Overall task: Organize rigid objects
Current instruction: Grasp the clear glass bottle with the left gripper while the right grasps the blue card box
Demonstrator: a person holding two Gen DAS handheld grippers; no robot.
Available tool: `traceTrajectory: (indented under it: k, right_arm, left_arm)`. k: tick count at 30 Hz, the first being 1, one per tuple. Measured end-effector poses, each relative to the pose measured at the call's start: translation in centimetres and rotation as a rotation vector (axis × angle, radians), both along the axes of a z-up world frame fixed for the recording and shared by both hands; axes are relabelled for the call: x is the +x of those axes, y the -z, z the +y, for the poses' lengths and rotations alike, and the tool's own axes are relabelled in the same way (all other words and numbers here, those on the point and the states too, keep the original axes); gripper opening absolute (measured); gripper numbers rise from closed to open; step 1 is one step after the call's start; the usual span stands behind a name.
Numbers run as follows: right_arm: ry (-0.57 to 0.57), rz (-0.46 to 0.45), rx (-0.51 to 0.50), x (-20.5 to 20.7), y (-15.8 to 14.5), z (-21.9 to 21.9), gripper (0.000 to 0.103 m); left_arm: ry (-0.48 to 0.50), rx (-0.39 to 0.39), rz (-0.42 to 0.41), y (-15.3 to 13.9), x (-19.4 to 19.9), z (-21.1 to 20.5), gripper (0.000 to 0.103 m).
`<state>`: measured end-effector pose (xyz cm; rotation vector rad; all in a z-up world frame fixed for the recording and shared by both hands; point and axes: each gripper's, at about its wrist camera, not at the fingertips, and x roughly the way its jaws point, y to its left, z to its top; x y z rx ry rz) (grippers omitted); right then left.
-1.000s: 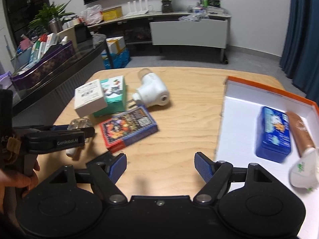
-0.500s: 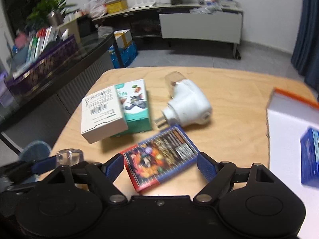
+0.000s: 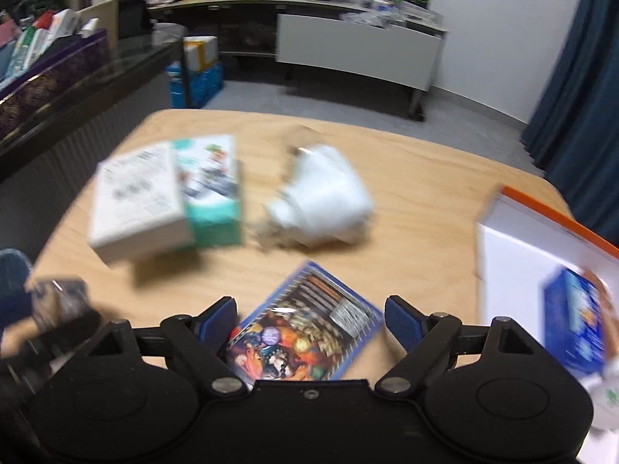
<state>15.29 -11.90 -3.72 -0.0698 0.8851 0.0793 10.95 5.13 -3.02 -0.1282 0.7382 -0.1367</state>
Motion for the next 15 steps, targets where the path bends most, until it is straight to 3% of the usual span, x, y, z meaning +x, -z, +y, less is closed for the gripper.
traceTrajectory:
  k: [5,9,11,13,14,15]
  right_arm:
    - [0.029,-0.015,0.051,-1.4,0.1,-3.4,0.099]
    - [0.031,0.069,0.124,-0.2,1.3,-4.3,0.101]
    - [0.036,0.058,0.125,-0.1,1.4,-3.9,0.100]
    - [0.048,0.037,0.135,-0.4,1.3,-3.7,0.086]
    - [0.040,0.023,0.132,-0.6,1.0,-3.5,0.073]
    - [0.038,0.025,0.119,-0.6,0.9,-3.4,0.072]
  left_arm:
    - [0.007,0.006,-0.002,0.1,0.0,-0.5,0.051]
    - [0.009,0.010,-0.002,-0.1,-0.1,-0.7,0.051]
    - [0.011,0.013,-0.004,-0.2,-0.1,-0.9,0.051]
    - [0.012,0.015,-0.006,-0.3,-0.2,-1.1,0.051]
    - [0.014,0.017,-0.008,-0.4,-0.3,-1.2,0.051]
    - [0.016,0.019,-0.011,-0.5,-0.4,-1.3,0.051]
